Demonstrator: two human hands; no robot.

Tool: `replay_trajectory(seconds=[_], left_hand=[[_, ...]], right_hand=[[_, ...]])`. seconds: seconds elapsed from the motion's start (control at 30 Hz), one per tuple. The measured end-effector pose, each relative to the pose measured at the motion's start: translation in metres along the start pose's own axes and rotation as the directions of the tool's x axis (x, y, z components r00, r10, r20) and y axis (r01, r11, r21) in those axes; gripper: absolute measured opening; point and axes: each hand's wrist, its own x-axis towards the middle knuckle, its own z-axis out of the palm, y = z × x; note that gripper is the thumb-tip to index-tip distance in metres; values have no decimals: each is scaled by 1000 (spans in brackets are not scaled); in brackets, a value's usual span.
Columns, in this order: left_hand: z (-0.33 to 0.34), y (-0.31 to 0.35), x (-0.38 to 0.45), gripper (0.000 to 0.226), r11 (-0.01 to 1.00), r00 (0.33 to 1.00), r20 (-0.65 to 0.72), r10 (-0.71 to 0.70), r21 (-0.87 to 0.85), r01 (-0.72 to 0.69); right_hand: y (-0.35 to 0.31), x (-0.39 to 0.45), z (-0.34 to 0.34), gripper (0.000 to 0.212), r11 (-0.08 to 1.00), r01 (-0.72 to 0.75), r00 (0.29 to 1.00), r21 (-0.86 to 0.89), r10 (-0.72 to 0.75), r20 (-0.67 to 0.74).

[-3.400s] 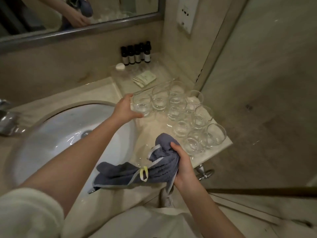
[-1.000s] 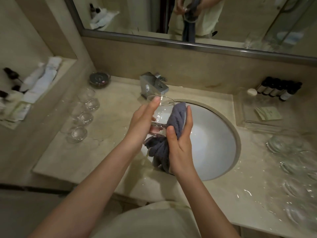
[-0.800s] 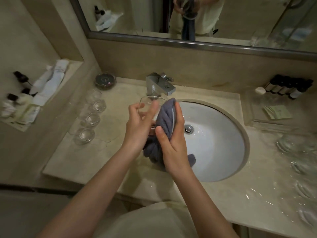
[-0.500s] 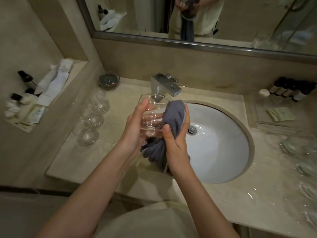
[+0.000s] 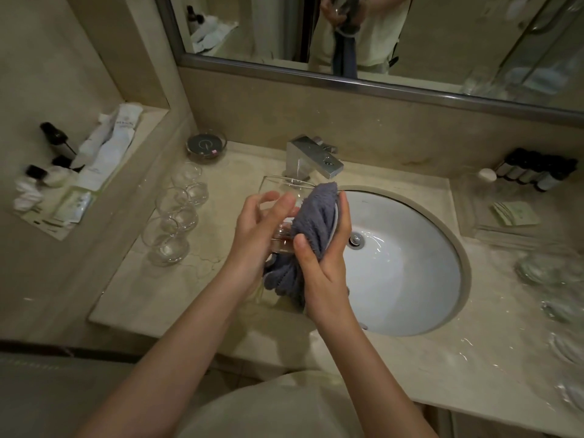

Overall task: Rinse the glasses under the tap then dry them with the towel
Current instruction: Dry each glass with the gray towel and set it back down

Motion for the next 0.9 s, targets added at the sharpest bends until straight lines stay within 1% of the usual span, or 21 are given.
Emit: replay_trajectory(seconds=[0.07,0.1,0.2,0.27,0.3,0.4,0.47,0.57,0.63,0.7,0.73,0.77,0.83,0.87,0.9], left_hand=[[-5,2,-1,43,997,998,55,-33,-65,36],[-7,2,0,42,997,996,78,-43,-67,48],[-10,2,5,50,998,997,64,-46,41,43],[-9,3,6,66,993,997,36,-66,97,63],[-8,4,6,70,992,997,20,-70,104,68],[-7,1,4,67,992,997,-35,-75,103,78],[-6,3,1,62,994,998,-5,-69,79,69],[-7,5,0,59,998,996,86,-32,53,27],[-10,6,1,72,998,988,142,-53,22,50],[-13,6,1,94,995,976,195,-97,-6,100],[-15,6,1,99,992,970,212,-119,-11,124],[-18,6,2,97,990,965,224,-135,-11,141],[-24,7,2,83,987,960,234,-156,12,157],[-26,8,2,79,987,959,234,-161,42,156],[-29,7,3,80,986,959,230,-163,78,149]], right_hand=[[4,0,2,62,996,-63,997,70,66,-29],[5,0,2,60,990,-98,994,99,102,-45],[3,-1,3,55,979,-162,983,121,170,-66],[-1,-2,4,55,984,-153,985,89,159,-67],[-3,-1,3,57,990,-128,989,59,132,-61],[-6,2,3,60,999,-40,999,-2,40,-19],[-5,2,3,60,1000,-5,1000,-10,5,-8],[-3,3,1,61,996,-45,999,71,46,-16],[0,4,-3,61,988,-86,995,129,91,-34],[1,4,-8,64,985,-96,993,141,104,-48],[1,5,-11,62,985,-102,993,137,110,-52],[1,5,-13,57,984,-115,991,134,124,-60],[-1,7,-21,46,984,-137,986,118,146,-74],[-3,8,-25,43,988,-130,987,88,137,-81],[-4,9,-30,42,992,-115,990,53,119,-79]])
